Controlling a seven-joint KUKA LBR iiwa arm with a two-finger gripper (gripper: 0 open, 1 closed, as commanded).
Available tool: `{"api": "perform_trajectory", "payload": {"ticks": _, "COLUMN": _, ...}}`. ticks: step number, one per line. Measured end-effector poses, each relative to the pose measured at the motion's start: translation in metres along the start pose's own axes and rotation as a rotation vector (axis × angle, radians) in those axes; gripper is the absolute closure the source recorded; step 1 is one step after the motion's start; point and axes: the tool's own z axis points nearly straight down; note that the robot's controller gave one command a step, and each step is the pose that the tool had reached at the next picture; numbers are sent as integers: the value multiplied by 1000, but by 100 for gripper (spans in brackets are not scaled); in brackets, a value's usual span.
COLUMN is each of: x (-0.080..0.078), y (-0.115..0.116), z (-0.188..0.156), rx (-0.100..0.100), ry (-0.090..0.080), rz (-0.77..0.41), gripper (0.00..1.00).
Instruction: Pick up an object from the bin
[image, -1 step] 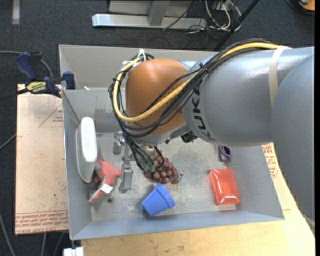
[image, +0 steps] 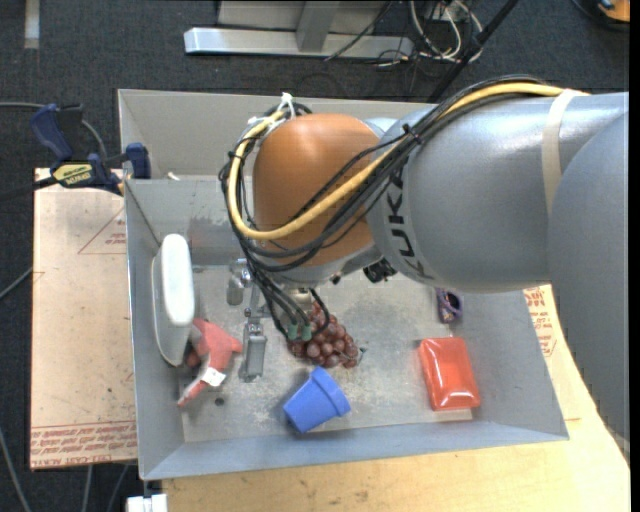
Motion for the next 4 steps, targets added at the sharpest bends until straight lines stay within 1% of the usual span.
{"api": "perform_trajectory", "payload": {"ticks": 1, "x": -4, "y": -12, "z": 28, "rx": -4, "ry": -8, "rz": 34, "gripper": 0}}
{"api": "perform_trajectory", "payload": {"ticks": 2, "x": 0, "y": -19, "z": 84, "rx": -1, "ry": -3, "rz": 18, "gripper": 0}}
{"api": "perform_trajectory", "payload": {"ticks": 3, "x": 2, "y": -29, "z": 124, "rx": -3, "ry": -3, "rz": 35, "gripper": 0}}
{"api": "perform_trajectory", "payload": {"ticks": 4, "x": -24, "y": -38, "z": 143, "rx": -3, "ry": -6, "rz": 6, "gripper": 100}}
